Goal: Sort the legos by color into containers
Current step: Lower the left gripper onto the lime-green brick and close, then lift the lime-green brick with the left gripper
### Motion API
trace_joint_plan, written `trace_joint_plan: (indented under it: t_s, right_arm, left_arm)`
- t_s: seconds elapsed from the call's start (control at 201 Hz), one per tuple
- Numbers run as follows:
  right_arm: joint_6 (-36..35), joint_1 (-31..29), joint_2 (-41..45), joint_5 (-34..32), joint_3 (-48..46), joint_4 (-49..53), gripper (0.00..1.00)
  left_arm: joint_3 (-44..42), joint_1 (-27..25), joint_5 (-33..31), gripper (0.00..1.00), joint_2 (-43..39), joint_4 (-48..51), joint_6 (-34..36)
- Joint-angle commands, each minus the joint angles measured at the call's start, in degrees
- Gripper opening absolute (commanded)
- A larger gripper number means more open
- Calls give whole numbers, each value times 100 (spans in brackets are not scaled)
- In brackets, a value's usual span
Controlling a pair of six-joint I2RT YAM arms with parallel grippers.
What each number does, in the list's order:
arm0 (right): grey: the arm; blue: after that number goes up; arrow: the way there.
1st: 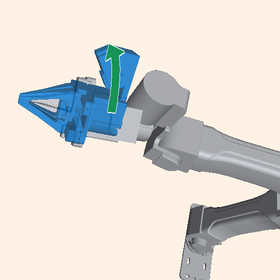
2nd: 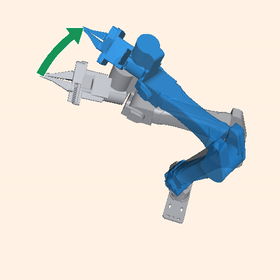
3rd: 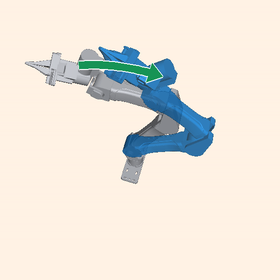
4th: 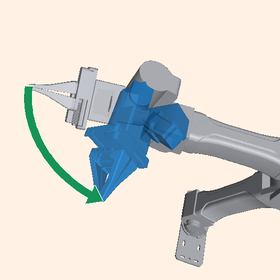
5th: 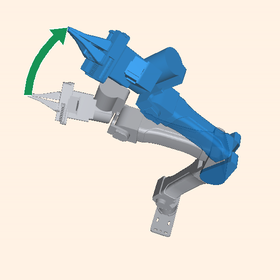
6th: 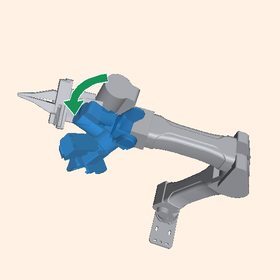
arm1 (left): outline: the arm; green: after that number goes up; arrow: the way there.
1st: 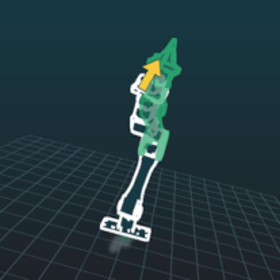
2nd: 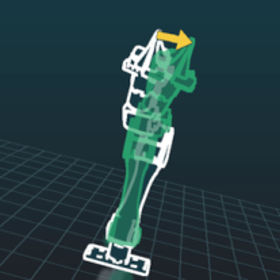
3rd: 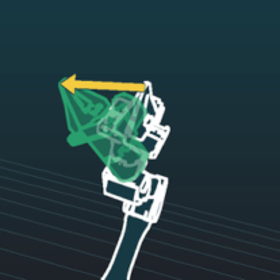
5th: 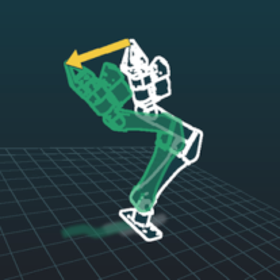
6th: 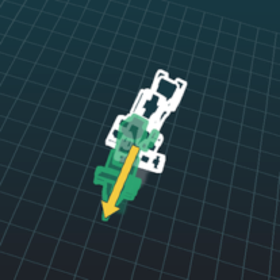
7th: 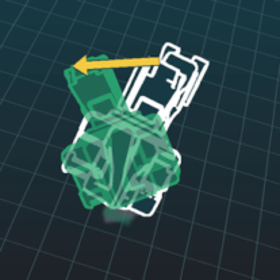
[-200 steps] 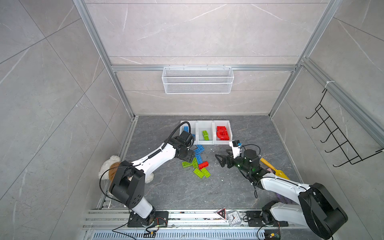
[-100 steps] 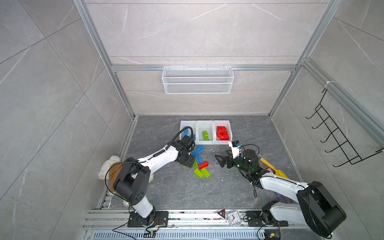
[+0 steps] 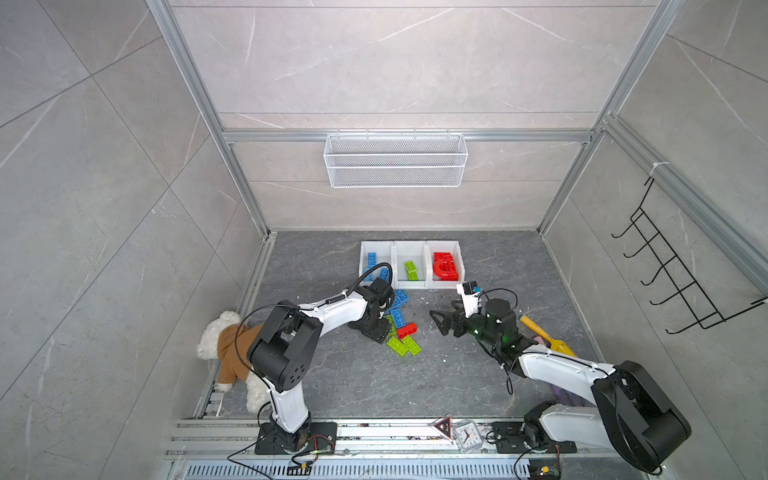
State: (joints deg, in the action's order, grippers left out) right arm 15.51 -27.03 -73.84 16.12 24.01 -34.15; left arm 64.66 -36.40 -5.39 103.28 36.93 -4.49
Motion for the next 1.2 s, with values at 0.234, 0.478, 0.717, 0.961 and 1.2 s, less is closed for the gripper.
trace_joint_plan:
  t_s: [0.234, 0.478, 0.717, 0.961, 1.2]
  right_arm:
    - [6, 20, -16, 5, 153, 20, 100]
    - [-29, 10, 17, -49, 154, 82, 100]
    - [-31, 15, 97, -89, 140, 118, 100]
    - [-39, 14, 297, -207, 106, 187, 100]
    - [-98, 21, 1280, -1218, -388, 15, 100]
  left_arm:
    - [326, -29, -356, 80, 238, -363, 157]
    - [415, -18, -397, 75, 374, -501, 194]
    - [242, -14, -256, 57, 264, -545, 16]
    - [118, -7, -250, 45, 115, -530, -164]
    - [181, -7, -347, 38, -129, -366, -233]
